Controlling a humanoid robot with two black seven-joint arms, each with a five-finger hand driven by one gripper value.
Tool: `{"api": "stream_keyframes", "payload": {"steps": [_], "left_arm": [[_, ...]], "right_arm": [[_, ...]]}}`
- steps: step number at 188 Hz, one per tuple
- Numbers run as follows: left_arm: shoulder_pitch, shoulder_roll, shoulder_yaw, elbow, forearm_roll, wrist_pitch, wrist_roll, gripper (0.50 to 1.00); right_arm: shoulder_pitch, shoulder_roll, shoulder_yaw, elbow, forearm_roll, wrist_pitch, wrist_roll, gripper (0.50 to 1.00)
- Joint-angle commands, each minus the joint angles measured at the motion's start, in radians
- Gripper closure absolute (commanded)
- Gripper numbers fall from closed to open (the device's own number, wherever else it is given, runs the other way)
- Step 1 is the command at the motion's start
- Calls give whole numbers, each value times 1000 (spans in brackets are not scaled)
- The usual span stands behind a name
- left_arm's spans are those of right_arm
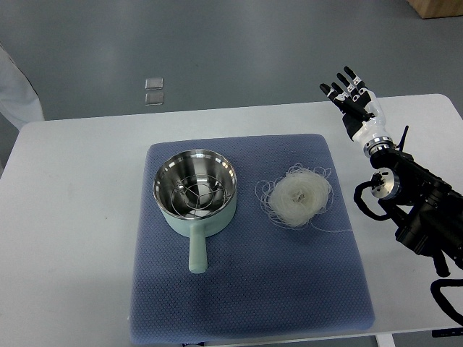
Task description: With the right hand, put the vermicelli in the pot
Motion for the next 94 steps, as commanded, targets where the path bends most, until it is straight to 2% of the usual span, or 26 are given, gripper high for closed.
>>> {"api": "stream_keyframes", "payload": {"steps": [1, 94], "left_arm": [[0, 0, 2, 0, 0, -3, 0, 500], [0, 0, 3, 2, 1, -9, 0, 500]], "right_arm": [[0, 0, 1, 0, 0, 0, 1, 572], [2, -1, 1, 0, 0, 2, -1, 572]]}}
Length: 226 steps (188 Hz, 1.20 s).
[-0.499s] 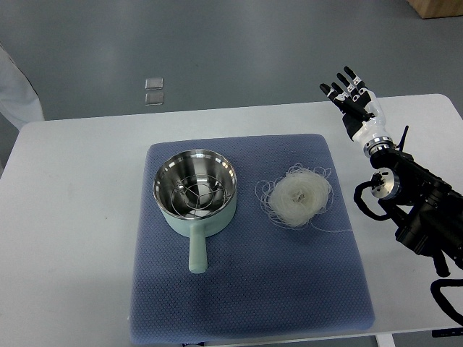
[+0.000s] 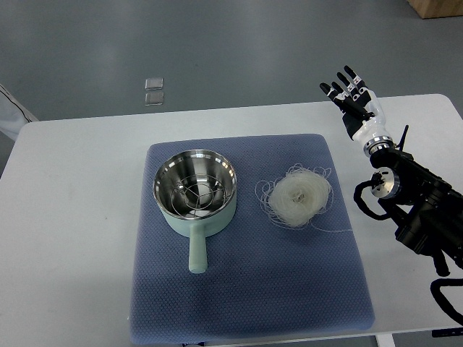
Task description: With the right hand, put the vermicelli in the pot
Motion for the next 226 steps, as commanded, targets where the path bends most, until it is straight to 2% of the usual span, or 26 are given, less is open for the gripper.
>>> {"api": "stream_keyframes", "payload": {"steps": [1, 226], "left_arm": [[0, 0, 0, 1, 0, 0, 0, 500], [-9, 0, -2, -1, 0, 0, 0, 500]], "right_arm": [[0, -1, 0, 0, 0, 0, 1, 572], [17, -6, -9, 9, -14, -14, -1, 572]]}}
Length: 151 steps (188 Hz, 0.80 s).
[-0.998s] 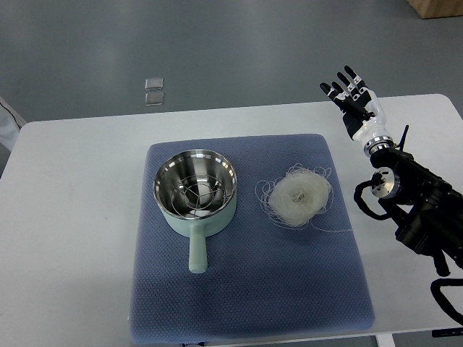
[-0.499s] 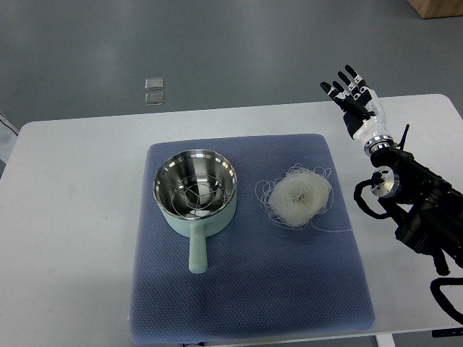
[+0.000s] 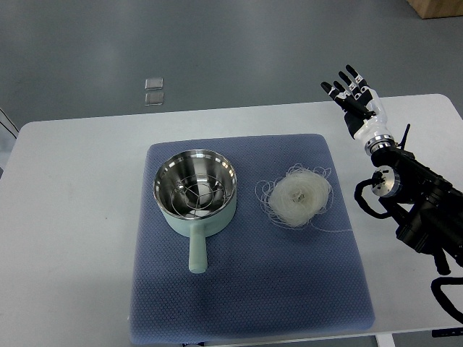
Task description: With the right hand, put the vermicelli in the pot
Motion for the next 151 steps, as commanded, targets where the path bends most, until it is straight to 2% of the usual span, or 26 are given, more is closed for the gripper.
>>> {"api": "stream_keyframes", "payload": {"steps": [1, 25, 69, 108, 119, 151], "left_arm": [[-1, 0, -2, 0, 1, 0, 0, 500], [-1, 0, -2, 0, 1, 0, 0, 500], [-2, 0, -2, 0, -1, 0, 0, 500], [-2, 0, -2, 0, -1, 0, 0, 500], [-2, 0, -2, 0, 1, 0, 0, 500], [-2, 0, -2, 0, -1, 0, 0, 500]], "right_arm": [[7, -2, -6, 7, -10, 0, 0, 572], [12, -11, -17, 17, -16, -19, -1, 572], [39, -124, -85, 82, -199, -20, -4, 572], [62, -247, -224, 178, -460, 20, -11, 572], [75, -295, -267, 224, -542, 46, -15, 572], [111, -410, -381, 350, -740, 60, -26, 572]]}}
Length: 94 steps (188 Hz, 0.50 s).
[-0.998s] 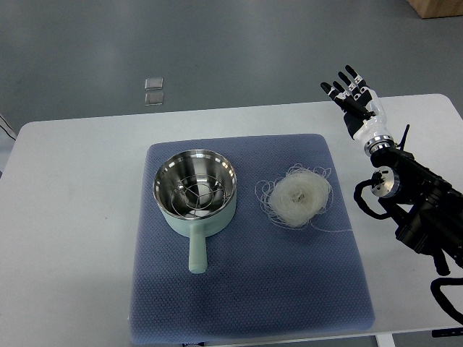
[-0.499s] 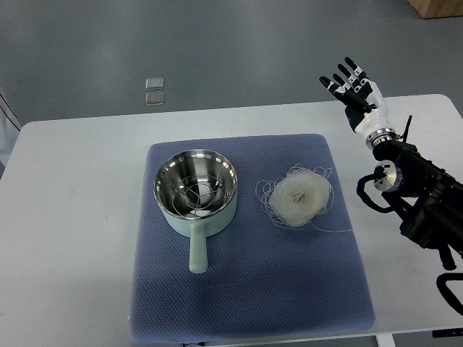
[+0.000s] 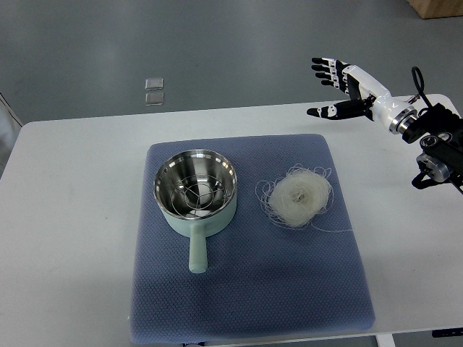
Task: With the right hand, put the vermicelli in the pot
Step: 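Reach the right hand over the white vermicelli bundle and lower it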
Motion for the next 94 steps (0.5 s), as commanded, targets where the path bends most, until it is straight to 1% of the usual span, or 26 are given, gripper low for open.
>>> {"api": "stream_keyframes", "payload": {"steps": [1, 16, 49, 74, 94], "left_arm": [[0, 0, 0, 0, -1, 0, 0, 500], [0, 0, 0, 0, -1, 0, 0, 500], [0, 0, 0, 0, -1, 0, 0, 500], [0, 0, 0, 0, 1, 0, 0, 500], [0, 0, 0, 0, -1, 0, 0, 500]], "right_arm": [[26, -65, -66, 69, -114, 9, -7, 572], [59, -115, -101, 114, -189, 40, -5, 572], [123, -218, -129, 234, -410, 169, -4, 572], [143, -260, -138, 315, -614, 256, 2, 572], [161, -264, -149, 356, -755, 279, 4, 574]]}}
